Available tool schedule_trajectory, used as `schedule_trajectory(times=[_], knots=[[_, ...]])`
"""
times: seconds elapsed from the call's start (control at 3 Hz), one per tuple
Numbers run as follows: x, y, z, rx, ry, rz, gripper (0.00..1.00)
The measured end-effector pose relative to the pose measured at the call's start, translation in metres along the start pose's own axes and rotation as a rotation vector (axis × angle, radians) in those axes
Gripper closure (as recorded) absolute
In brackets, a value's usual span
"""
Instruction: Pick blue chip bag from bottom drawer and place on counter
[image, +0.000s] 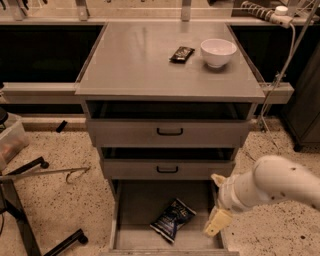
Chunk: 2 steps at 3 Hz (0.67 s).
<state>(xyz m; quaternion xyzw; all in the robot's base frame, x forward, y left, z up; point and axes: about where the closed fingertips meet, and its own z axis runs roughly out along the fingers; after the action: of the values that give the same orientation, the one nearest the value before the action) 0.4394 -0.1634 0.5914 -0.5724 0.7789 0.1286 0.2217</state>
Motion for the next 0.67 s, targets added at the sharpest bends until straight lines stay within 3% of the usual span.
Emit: schedule_trajectory(times=[0.33, 0.67], knots=[[0.034, 0.007, 0.089, -0.02, 0.011, 0.007, 0.0], [0.054, -0.017, 0.162, 0.018, -0.031, 0.044, 0.0]])
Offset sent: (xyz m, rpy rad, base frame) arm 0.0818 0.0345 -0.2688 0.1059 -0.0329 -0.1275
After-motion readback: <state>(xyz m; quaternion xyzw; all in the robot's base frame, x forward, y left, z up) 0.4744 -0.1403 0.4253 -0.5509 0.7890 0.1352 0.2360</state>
